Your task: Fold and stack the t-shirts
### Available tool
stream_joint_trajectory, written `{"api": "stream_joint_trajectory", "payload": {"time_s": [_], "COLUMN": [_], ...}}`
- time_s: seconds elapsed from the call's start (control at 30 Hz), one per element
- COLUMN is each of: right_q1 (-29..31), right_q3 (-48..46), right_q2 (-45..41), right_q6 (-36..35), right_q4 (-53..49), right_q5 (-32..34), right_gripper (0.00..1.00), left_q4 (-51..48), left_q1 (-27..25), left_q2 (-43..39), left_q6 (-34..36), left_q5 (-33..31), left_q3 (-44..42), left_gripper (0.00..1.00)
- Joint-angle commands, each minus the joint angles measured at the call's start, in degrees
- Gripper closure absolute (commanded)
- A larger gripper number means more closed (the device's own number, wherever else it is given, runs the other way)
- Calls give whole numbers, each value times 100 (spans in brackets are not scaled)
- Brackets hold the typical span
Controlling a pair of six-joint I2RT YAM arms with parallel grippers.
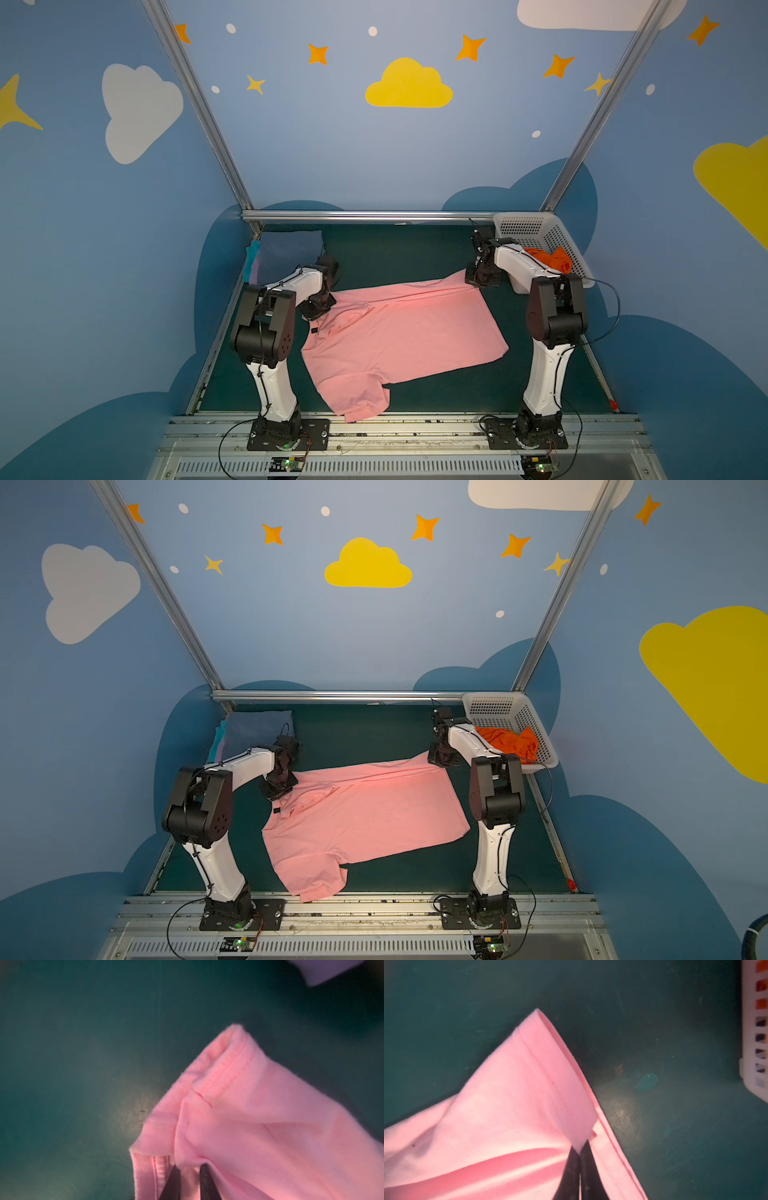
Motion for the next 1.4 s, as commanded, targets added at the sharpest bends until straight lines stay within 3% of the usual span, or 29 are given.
{"api": "stream_joint_trajectory", "payload": {"time_s": [0.0,0.1,0.17,0.37,0.53,0.7,0.9,1.37], "right_q1": [-43,-18,-13,113,647,957,941,689], "right_q3": [40,52,11,-687,-1519,-1914,-2051,-2457], "right_q2": [234,232,113,-1113,-2400,-2908,-2988,-3078], "right_q6": [129,191,232,390,506,711,818,788], "right_q4": [-161,-248,-290,-86,375,484,451,582], "right_q5": [48,119,147,125,-7,-228,-511,-695], "right_gripper": [92,70,62,59,57,56,57,57], "left_q4": [62,-41,-142,-579,-749,-328,-309,-306], "left_q1": [33,25,16,-241,-755,-1565,-2217,-2384], "left_q2": [251,70,-129,-1069,-1922,-2320,-1552,176], "left_q6": [9,17,19,-9,-212,-416,-278,-89], "left_q5": [-14,-49,-82,-402,-625,-467,-875,-847], "left_q3": [-11,-36,-60,-222,-671,-1180,-794,430], "left_gripper": [80,80,79,69,59,53,55,66]}}
